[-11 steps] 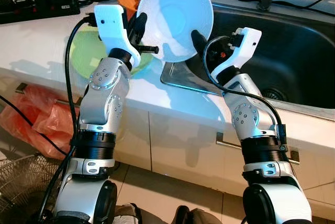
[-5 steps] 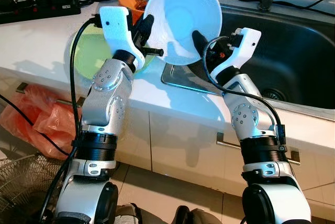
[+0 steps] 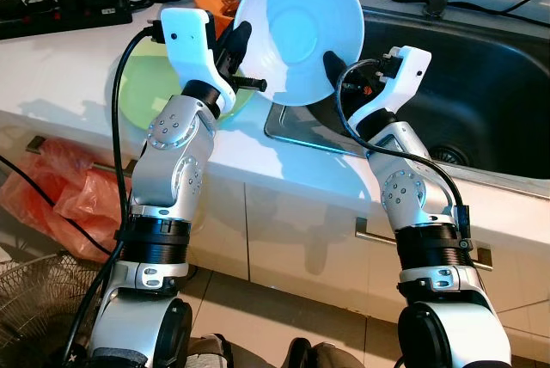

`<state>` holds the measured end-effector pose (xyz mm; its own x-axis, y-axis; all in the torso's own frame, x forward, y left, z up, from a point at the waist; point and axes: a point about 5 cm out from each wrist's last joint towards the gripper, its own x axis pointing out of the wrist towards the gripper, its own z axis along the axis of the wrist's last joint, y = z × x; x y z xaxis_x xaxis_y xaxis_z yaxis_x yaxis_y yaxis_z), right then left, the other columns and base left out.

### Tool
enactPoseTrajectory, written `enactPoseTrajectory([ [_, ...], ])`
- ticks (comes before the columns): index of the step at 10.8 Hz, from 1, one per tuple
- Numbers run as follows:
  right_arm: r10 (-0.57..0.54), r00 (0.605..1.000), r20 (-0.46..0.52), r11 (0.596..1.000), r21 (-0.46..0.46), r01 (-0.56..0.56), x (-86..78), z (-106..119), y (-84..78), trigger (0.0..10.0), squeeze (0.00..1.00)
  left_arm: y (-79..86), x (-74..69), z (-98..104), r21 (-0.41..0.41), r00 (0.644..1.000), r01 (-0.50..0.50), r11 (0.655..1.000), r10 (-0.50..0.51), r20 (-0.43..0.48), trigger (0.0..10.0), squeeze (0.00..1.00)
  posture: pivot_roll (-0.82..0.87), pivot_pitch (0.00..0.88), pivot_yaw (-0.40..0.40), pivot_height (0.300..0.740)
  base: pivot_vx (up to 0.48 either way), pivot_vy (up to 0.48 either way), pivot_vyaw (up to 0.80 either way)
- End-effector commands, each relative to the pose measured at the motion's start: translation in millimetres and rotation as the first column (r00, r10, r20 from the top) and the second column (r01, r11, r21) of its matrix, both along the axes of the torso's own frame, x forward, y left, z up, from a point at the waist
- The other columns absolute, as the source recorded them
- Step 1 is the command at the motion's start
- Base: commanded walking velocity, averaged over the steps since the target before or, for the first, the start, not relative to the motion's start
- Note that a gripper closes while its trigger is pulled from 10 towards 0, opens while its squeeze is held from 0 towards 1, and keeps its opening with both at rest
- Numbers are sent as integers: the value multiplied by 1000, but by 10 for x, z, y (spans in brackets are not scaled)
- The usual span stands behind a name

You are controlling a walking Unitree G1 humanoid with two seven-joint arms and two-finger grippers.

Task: Kitchen organization

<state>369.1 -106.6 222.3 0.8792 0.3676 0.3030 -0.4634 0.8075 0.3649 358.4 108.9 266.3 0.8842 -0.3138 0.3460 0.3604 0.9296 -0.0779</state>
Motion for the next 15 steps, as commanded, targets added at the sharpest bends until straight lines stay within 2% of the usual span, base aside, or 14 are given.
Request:
enactPoseTrajectory([
  [1, 22, 999, 22, 1000, -7, -22, -34, 21, 39, 0, 0, -38, -43, 85, 10, 999, 7, 1000, -8, 51, 10000, 0, 88, 157, -47, 740, 0, 0, 0],
  [2, 22, 1000, 20, 1000, -8, -22, -32, 16, 42, 0, 0, -42, -44, 89, 19, 998, 8, 1000, -9, 57, 10000, 0, 88, 158, -47, 740, 0, 0, 0],
  [3, 21, 1000, 19, 1000, -8, -21, -30, 16, 42, 0, 0, -46, -45, 90, 20, 998, 16, 1000, -17, 58, 10000, 1000, 90, 158, -47, 740, 0, 0, 0],
  [8, -33, 999, 3, 999, 10, 33, -1, 9, -7, 0, 0, -64, -51, 80, 31, 998, 29, 999, -31, 57, 10000, 1000, 89, 152, -45, 740, 0, 0, 0],
  [12, -222, 974, -48, 970, 91, 226, 89, 26, -302, 0, 0, -48, -53, 89, 33, 998, 18, 999, -20, 63, 10000, 1000, 91, 153, -46, 740, 0, 0, 0],
  [13, -262, 964, -54, 958, 107, 266, 97, 35, -365, 0, 0, -49, -57, 89, 38, 998, 16, 999, -18, 65, 10000, 957, 91, 155, -46, 740, 0, 0, 0],
  [14, -290, 955, -56, 949, 115, 295, 104, 43, -413, 0, 0, -52, -60, 89, 43, 998, 16, 999, -19, 67, 10000, 0, 90, 155, -46, 740, 0, 0, 0],
  [15, -367, 927, -72, 921, 108, 373, 122, 31, -532, 0, 0, -47, -58, 85, 45, 998, 10, 999, -13, 66, 10000, 0, 91, 156, -46, 740, 0, 0, 0],
])
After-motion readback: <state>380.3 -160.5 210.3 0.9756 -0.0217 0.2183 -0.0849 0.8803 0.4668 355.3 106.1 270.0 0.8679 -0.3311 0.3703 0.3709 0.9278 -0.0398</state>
